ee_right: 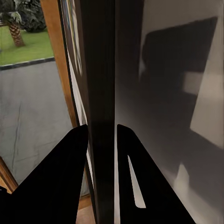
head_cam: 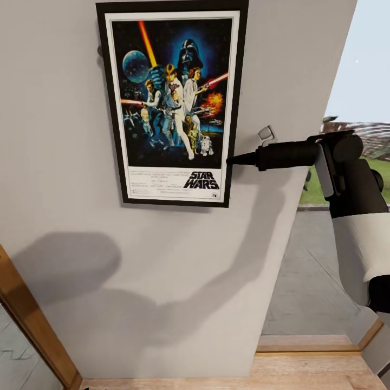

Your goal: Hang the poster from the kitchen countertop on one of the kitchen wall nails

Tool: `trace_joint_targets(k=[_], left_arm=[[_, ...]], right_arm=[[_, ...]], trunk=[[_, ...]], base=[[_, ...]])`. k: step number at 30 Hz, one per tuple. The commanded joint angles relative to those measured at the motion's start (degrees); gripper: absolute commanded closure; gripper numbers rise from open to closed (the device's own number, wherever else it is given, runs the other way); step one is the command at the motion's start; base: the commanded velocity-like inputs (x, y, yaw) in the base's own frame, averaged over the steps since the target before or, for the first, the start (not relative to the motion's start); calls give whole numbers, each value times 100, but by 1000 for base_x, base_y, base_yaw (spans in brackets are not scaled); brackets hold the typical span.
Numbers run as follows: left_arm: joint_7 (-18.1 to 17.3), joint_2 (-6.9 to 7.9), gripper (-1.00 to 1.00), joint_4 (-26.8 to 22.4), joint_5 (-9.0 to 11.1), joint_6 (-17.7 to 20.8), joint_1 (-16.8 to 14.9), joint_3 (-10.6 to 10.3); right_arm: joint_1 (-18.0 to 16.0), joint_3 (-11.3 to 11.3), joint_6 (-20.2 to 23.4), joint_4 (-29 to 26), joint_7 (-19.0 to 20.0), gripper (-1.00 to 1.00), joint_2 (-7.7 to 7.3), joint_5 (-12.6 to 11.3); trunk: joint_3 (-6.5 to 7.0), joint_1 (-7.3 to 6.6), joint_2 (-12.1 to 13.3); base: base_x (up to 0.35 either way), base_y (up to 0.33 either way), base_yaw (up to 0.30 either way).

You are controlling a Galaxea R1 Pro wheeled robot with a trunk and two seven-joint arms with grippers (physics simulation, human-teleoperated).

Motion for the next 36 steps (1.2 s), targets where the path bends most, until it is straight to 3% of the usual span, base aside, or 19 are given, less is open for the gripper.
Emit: trace_joint_targets(k=[1,19,36], left_arm=[[-11,1,-100,0,45,-27,-5,-48],[-11,1,-100,0,46,-27,-5,-48],[-11,28,-100,-1,45,-27,-5,-48]], right_arm=[[-7,13,60,2,-15,100,-6,-52],[-7,13,62,2,-15,100,-6,-52],[-5,13,57,2,-15,100,-10,-52]], trunk=[[-14,4,-14],[-14,4,-14],[-14,4,-14]], base=[[0,97,0],[0,112,0],[0,12,0]])
